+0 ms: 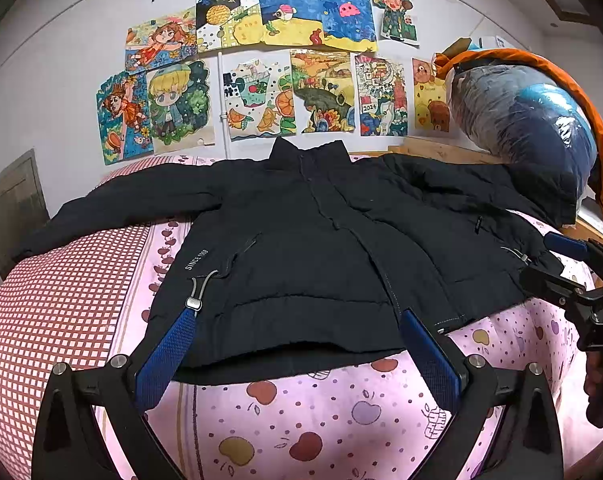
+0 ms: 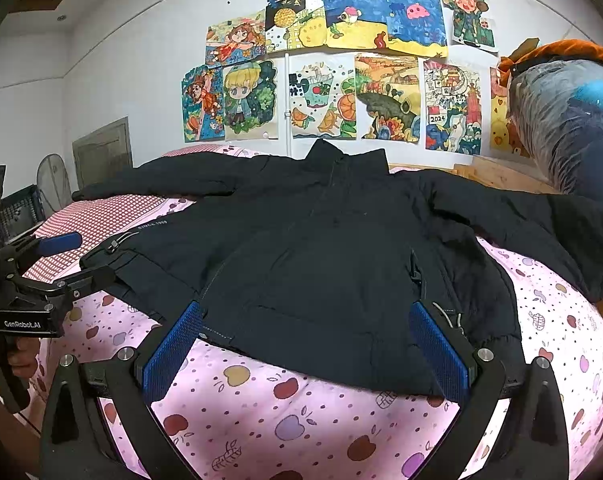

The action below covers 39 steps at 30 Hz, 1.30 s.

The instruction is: Fold large clothes

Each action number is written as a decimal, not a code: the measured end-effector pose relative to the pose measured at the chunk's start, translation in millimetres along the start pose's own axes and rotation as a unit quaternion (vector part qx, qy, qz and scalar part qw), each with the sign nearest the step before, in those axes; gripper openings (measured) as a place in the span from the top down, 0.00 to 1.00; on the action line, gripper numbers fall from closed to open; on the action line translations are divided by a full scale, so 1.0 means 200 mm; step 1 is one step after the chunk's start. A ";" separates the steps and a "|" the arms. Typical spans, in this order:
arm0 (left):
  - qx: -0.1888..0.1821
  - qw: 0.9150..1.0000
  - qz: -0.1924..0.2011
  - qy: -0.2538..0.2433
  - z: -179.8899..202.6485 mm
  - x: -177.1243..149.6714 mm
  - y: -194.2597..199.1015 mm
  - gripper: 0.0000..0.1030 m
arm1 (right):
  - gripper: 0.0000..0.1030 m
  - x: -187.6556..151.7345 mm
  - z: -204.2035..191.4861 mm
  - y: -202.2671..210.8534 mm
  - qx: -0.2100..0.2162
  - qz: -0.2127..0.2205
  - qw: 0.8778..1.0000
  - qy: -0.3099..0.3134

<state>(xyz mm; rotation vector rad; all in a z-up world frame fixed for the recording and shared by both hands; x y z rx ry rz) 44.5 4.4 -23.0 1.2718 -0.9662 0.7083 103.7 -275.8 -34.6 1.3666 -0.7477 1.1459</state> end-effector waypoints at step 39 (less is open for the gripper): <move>0.000 1.000 -0.002 0.002 0.00 0.00 0.00 0.00 | 0.01 0.01 0.00 0.01 0.007 -0.005 1.000 0.001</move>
Point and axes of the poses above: each gripper's, at about its wrist camera, not at the fingertips, and y roughly against the way its jaws point, z to its right, x to its top, the point moved 5 cm from there along -y, roughly the way its jaws point, and after that the axes turned 11 degrees about -x, right-handed, at the moved point
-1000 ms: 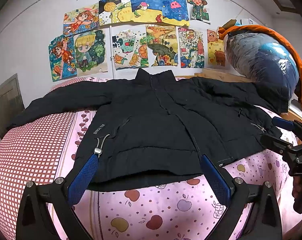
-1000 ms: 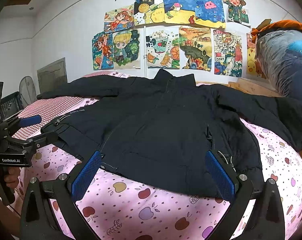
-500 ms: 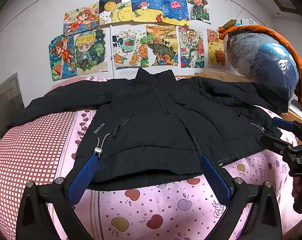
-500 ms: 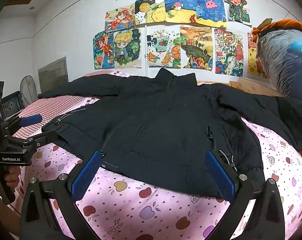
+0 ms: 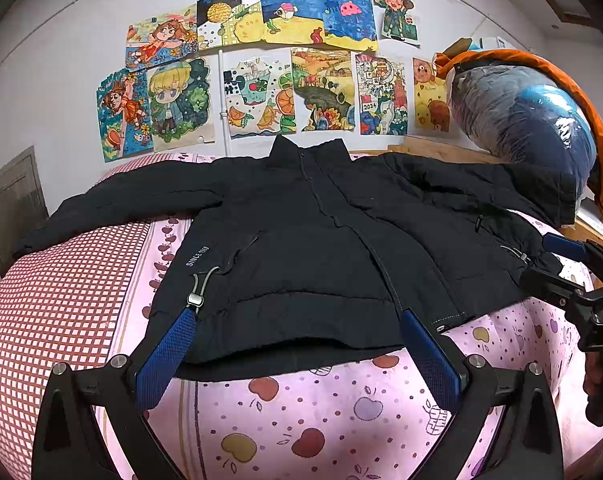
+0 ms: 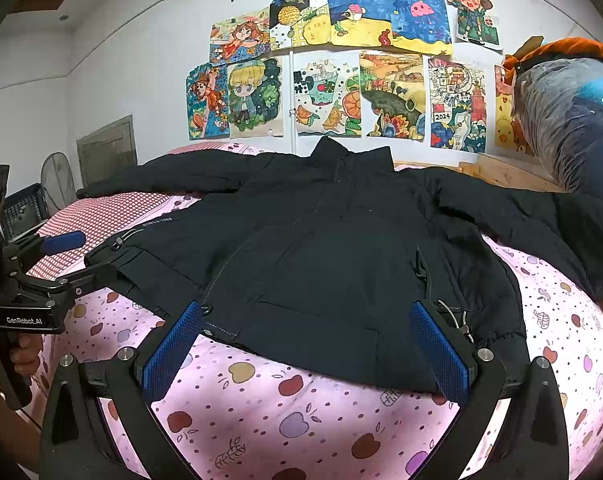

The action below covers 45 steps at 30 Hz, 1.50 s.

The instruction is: Fold large clothes

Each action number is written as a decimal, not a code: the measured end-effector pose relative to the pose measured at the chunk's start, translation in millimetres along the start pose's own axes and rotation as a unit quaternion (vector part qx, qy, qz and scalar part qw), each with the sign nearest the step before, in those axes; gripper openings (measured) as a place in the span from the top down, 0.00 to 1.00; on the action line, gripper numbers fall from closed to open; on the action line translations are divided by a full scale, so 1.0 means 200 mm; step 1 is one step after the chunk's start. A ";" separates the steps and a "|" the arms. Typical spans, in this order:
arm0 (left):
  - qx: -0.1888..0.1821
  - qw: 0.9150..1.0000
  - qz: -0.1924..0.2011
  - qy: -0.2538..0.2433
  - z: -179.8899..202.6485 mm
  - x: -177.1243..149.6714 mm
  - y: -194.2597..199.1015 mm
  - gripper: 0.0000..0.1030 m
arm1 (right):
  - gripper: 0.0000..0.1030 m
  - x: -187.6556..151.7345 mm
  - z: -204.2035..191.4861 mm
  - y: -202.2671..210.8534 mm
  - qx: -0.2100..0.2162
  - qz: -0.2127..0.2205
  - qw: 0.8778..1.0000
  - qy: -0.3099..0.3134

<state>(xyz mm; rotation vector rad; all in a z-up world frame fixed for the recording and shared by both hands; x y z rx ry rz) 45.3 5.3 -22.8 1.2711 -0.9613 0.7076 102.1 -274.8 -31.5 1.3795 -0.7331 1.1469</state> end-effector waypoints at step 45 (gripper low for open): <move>0.015 0.999 -0.029 -0.002 0.00 0.00 -0.09 0.00 | 0.01 0.07 0.16 -0.04 -0.051 -0.053 0.997 -0.029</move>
Point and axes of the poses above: each gripper's, at about its wrist camera, not at the fingertips, and y roughly against the way its jaws point, z to its right, x to its top, the point moved 5 cm from there along -y, roughly the way its jaws point, and after that the axes turned 11 degrees about -x, right-handed, at the moved point
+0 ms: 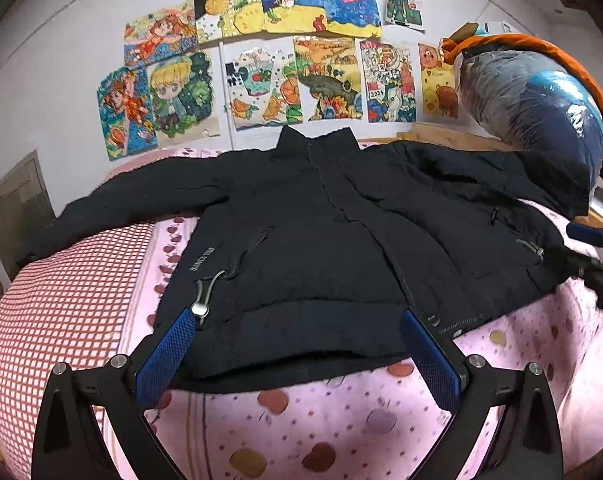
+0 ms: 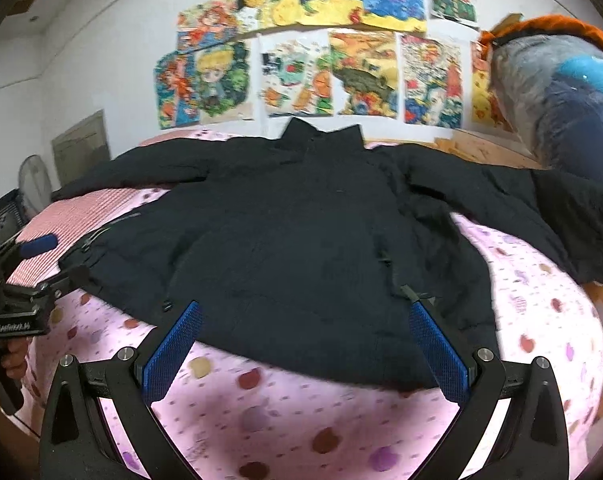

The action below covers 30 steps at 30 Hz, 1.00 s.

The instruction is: Fold large clothes

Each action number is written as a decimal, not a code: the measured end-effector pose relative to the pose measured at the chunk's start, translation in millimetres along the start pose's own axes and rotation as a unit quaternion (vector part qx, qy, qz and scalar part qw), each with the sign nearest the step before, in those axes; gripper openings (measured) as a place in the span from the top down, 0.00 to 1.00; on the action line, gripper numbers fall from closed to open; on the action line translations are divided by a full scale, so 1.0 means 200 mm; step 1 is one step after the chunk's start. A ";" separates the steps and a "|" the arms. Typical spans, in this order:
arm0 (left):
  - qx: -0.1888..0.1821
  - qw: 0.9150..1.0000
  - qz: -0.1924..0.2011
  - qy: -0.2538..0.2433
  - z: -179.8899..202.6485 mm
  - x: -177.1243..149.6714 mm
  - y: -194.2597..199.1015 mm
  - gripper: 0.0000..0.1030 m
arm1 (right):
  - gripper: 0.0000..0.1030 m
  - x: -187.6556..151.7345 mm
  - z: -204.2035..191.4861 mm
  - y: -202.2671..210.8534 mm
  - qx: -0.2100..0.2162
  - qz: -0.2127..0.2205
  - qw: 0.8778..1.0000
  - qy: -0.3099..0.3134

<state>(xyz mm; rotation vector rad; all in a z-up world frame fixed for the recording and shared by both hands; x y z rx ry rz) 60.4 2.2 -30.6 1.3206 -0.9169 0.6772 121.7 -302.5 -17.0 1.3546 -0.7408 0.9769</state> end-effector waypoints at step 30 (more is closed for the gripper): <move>-0.042 0.983 -0.133 -0.120 0.23 0.74 -0.97 0.00 | 0.01 0.31 1.21 -0.57 -0.310 -0.022 0.946 -0.094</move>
Point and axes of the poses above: each gripper's, at about its wrist camera, not at the fingertips, and y roughly against the way its jaws point, z to its right, x to its top, the point moved 5 cm from there along -y, roughly the way its jaws point, and after that the axes turned 11 degrees about -x, right-handed, at the moved point
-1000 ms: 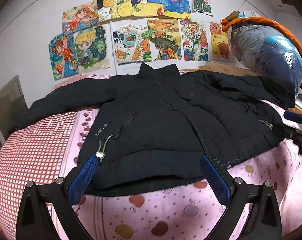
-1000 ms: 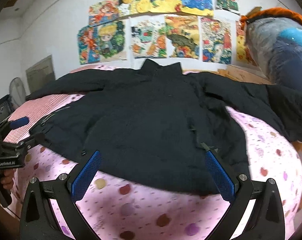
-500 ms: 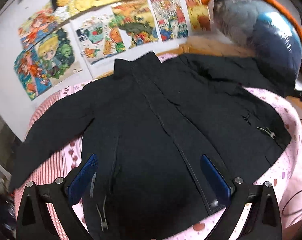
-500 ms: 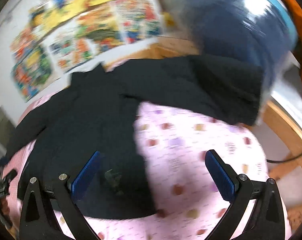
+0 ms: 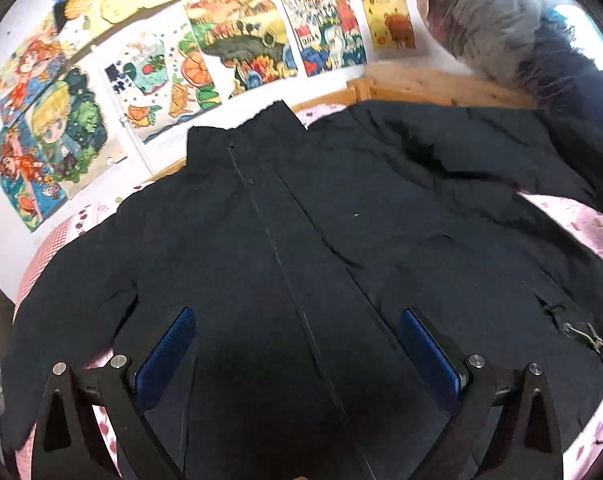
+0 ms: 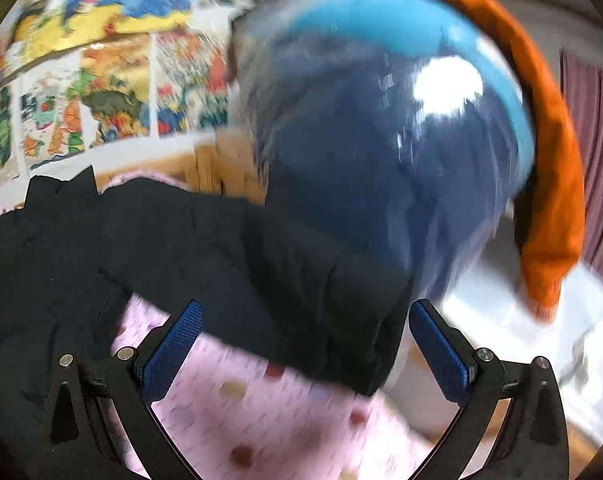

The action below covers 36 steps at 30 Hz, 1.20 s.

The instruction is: Fold large clothes

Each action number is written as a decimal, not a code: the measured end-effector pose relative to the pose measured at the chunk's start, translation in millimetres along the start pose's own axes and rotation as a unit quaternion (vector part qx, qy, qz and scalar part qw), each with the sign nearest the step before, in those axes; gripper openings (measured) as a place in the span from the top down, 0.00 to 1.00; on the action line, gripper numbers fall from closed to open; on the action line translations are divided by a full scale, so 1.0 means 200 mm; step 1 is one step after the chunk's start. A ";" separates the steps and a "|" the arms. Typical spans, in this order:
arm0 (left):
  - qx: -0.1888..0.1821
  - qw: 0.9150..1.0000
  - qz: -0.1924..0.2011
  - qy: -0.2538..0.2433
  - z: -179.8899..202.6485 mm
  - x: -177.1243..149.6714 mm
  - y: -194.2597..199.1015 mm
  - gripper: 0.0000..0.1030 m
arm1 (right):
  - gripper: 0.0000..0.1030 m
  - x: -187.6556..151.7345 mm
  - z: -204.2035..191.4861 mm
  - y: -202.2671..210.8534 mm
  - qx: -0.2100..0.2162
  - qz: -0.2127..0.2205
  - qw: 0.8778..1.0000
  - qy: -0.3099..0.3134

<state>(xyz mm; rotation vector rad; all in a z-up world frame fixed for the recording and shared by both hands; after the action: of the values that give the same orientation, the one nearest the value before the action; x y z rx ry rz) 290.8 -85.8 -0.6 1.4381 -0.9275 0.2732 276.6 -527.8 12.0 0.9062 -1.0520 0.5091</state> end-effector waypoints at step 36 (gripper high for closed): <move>-0.114 0.987 -0.050 0.099 0.27 0.47 -0.87 0.00 | 0.82 0.33 -0.31 0.32 0.186 0.052 0.979 0.061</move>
<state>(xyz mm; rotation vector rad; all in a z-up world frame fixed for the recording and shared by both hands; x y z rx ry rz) 448.3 -198.4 -69.6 1.2178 -0.6982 0.2226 289.5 -443.7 83.8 1.1347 -0.9100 0.8592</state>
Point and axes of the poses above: each gripper's, at about its wrist camera, not at the fingertips, and y roughly against the way its jaws point, z to its right, x to its top, the point moved 5 cm from there along -y, roughly the way its jaws point, and after that the axes turned 11 degrees about -x, right-handed, at the moved point
